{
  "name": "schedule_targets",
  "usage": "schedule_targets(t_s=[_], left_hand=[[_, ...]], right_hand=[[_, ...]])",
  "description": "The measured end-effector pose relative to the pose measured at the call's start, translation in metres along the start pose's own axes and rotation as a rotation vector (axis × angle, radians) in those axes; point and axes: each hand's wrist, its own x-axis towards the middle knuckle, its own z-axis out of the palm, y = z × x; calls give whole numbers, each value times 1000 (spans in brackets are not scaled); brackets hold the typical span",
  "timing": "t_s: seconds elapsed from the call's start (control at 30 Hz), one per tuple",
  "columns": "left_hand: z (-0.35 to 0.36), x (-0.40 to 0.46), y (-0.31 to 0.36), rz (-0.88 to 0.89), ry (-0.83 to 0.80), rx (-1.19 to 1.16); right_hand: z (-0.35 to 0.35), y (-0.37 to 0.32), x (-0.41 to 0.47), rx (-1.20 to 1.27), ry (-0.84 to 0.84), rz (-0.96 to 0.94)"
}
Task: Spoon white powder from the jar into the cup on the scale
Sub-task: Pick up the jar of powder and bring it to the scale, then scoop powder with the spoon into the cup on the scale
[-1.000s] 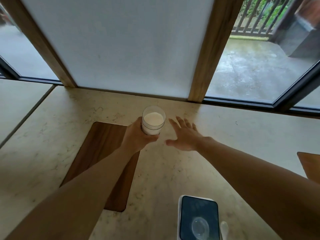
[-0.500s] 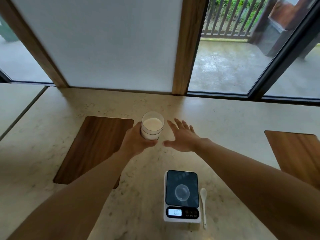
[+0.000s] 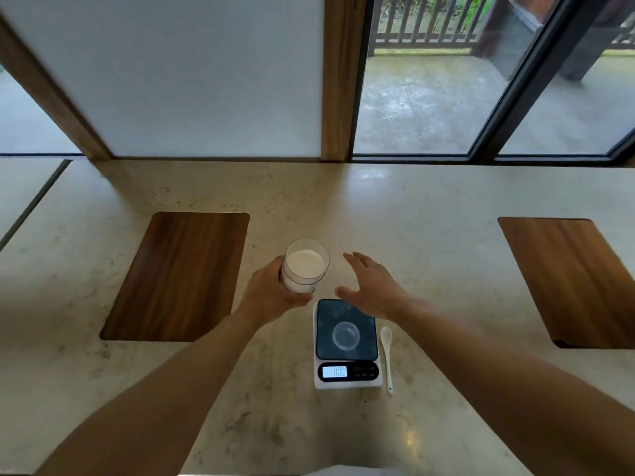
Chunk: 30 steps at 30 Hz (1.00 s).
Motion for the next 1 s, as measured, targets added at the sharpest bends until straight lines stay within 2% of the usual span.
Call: schedule_targets(t_s=[0.33,0.63,1.0], left_hand=[[22,-28,-3,-25,-28,-2],[31,-53,-16,-42,-35,24],[36,-68,-25,-84,-41,51]], right_hand=[[33,61,-66,6,-31,152],[53,77,-105,-39,9,167],[73,72,-120,-152,-198,302]])
